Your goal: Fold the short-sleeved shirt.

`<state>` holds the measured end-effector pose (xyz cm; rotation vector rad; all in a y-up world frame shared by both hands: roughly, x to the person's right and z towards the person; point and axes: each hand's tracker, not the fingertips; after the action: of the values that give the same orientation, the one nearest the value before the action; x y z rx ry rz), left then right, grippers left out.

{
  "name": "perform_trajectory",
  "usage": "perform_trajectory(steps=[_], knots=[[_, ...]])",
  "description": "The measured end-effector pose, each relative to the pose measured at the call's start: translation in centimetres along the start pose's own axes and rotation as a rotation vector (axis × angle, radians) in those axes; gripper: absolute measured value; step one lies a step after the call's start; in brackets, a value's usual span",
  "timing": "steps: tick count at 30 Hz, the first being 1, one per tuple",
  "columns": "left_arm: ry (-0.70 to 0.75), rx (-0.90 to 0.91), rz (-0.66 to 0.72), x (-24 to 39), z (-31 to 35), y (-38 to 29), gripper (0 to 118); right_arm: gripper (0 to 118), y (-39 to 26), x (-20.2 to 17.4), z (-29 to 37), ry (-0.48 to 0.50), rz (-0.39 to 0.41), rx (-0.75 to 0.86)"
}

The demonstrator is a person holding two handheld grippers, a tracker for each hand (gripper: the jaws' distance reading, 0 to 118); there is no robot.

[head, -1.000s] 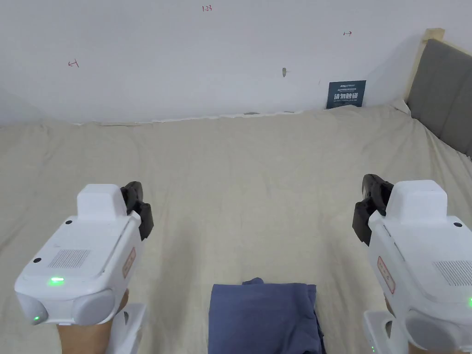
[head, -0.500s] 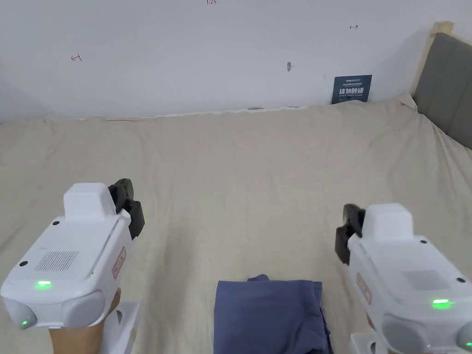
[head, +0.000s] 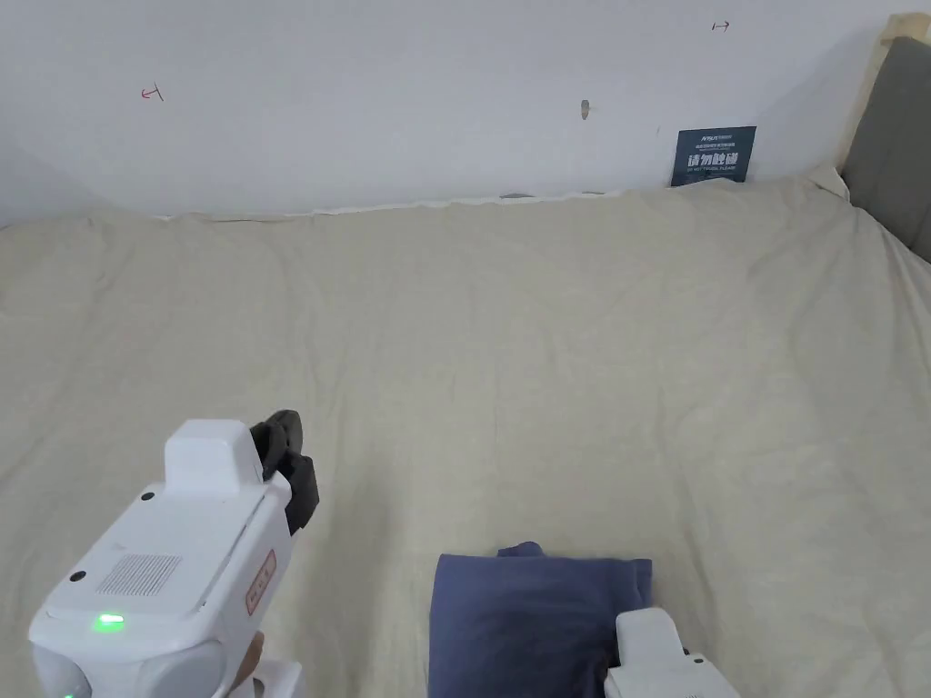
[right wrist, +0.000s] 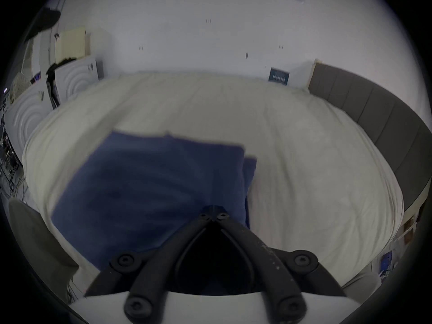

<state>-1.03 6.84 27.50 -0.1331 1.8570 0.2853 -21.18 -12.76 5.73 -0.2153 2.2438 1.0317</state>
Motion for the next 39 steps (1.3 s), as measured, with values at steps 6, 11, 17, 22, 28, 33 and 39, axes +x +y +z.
perform_trajectory(steps=[6, 11, 17, 22, 28, 33, 39], knots=[[-0.128, -0.234, 0.191, -0.6, -2.1, -3.4, 14, 2, -1.8, 1.8, 0.0, 0.069, -0.114, 0.095], [-0.214, -0.581, 0.379, -1.7, -5.4, -7.1, 94, 2, -1.4, 1.4, 0.1, 0.059, -0.073, 0.086], [-0.258, -0.778, 0.412, -1.3, -9.2, -11.3, 117, 2, -1.4, 1.8, 0.3, 0.080, -0.110, 0.086], [-0.287, -0.865, 0.334, 0.5, -11.9, -12.9, 69, 2, -1.4, 2.2, 0.3, 0.097, -0.149, 0.079], [-0.341, -0.851, 0.366, 1.3, -11.7, -12.8, 17, 2, -1.2, 2.2, 0.3, 0.095, -0.171, 0.077], [-0.333, -0.802, 0.317, 1.1, -10.3, -10.3, 14, 2, 0.7, 2.3, 1.7, 0.100, -0.153, 0.072], [-0.242, -0.690, 0.183, -5.2, -7.4, -6.2, 14, 2, 5.6, 2.2, 5.1, 0.101, -0.109, 0.236]])
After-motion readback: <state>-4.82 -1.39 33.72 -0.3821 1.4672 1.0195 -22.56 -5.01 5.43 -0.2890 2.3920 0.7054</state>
